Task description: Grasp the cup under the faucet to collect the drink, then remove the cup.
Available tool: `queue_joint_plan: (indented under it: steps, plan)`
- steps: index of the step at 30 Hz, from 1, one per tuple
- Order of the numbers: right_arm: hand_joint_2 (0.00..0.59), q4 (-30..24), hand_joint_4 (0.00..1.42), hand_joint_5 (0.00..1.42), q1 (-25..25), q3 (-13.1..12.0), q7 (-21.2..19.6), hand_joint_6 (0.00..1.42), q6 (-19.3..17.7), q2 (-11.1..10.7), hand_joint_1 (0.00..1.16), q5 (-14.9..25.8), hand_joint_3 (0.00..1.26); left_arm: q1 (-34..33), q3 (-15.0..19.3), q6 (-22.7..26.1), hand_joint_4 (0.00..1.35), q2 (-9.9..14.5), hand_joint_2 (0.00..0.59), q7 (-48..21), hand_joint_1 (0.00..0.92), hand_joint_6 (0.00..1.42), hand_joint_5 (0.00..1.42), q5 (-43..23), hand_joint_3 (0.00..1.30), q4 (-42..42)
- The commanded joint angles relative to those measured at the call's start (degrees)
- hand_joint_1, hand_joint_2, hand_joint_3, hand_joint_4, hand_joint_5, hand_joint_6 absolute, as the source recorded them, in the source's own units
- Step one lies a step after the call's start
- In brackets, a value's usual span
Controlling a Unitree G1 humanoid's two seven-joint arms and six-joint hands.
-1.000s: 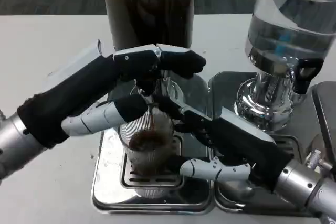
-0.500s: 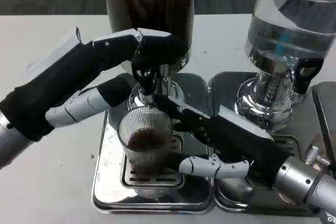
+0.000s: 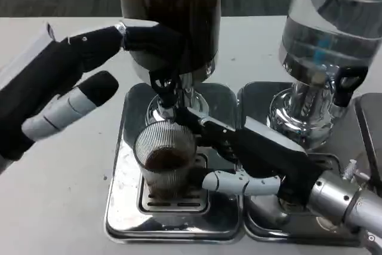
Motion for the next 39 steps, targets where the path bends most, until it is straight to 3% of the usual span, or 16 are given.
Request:
queue_joint_plan:
  steps: [1,18,39]
  plan:
    - [0.173,0.9,0.0,0.0,-1.4,0.5,1.0,0.02,0.3,0.1,0.44,0.4,0.0,1.7,1.9,0.6,0.32,0.5,0.135,1.2,0.0,0.18,0.33,-0.3,0.35,-0.7]
    - [0.157,4.0,0.0,0.0,-5.9,2.9,2.0,0.0,0.1,-0.4,0.42,-2.1,0.0,4.7,3.7,1.6,0.35,0.1,0.155,3.0,0.0,0.19,0.34,0.1,0.38,-1.1]
    - [0.155,5.8,0.0,0.0,-7.5,5.1,0.9,0.0,0.1,-0.3,0.51,-4.6,0.0,5.6,3.6,1.7,0.37,0.0,0.182,4.1,0.0,0.19,0.36,0.5,0.41,-0.9]
